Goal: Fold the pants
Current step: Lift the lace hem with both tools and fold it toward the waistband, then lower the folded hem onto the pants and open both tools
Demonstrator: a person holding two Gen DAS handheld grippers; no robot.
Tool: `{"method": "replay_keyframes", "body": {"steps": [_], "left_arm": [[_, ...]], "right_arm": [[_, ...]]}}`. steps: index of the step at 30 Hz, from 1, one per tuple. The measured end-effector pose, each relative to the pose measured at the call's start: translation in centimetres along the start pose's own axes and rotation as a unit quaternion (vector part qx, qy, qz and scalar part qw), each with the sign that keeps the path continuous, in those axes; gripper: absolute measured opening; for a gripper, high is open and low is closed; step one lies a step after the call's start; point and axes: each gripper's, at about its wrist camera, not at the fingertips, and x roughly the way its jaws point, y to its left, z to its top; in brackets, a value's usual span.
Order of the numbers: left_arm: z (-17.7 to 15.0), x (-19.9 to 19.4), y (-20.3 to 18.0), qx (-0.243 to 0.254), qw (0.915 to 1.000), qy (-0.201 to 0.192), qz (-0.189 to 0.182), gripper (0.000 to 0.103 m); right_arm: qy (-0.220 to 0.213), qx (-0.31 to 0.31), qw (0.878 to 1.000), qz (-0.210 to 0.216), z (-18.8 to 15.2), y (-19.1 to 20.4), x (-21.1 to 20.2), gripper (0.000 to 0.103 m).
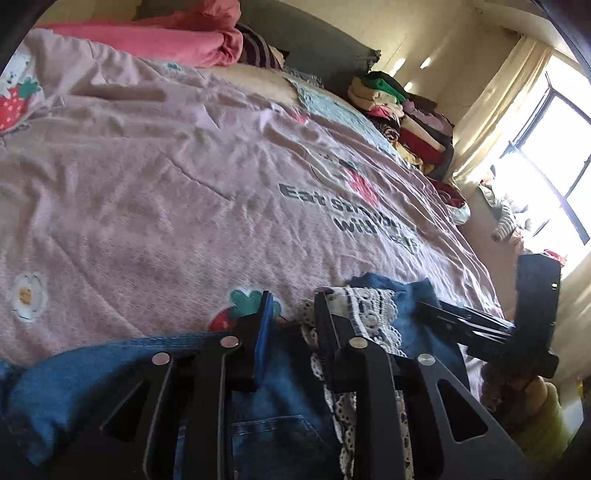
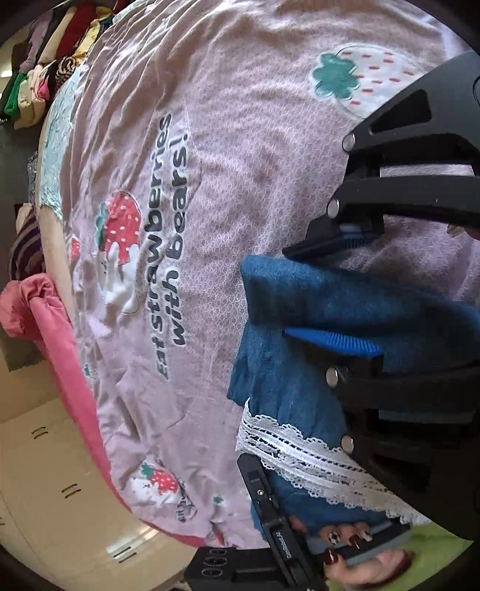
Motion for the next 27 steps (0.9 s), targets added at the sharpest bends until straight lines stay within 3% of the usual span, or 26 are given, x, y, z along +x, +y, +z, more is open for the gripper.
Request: {"method": "replay_keyframes", "body": {"steps": [4, 8, 11, 19, 27], "left_arm": [[0.1, -1.8, -0.2, 0.003, 0.9997, -0.024, 0.007, 0.049], [-0.7, -4.4, -1.2, 0.018, 0.999, -0.034, 0.025, 0.068], [-2.0, -6.3, -1.8, 0.025, 0.999, -0.022, 0.031, 0.068], [-7.0, -9.3, -3.9, 0.027, 0.9991, 0.03, -0.01, 0.068], [-10.7, -8.6, -5.0, 0.019, 0.9959, 0.086, 0.02, 0.066]], "right_arm": [[-0.029, -0.002, 1.0, 0.001, -1.0, 0.2, -3.2, 0.058], [-0.032, -0.026, 0.999, 0.004, -3.1, 0.8, -5.7, 0.065], [-0.032, -0.045, 0.998, -0.001, -4.6, 1.4, -7.0, 0.068], [-0.019, -0.101, 0.995, 0.01, -8.2, 3.7, -8.8, 0.072], [-0.019, -0.124, 0.991, 0.036, -9.7, 4.6, -9.3, 0.072]]}}
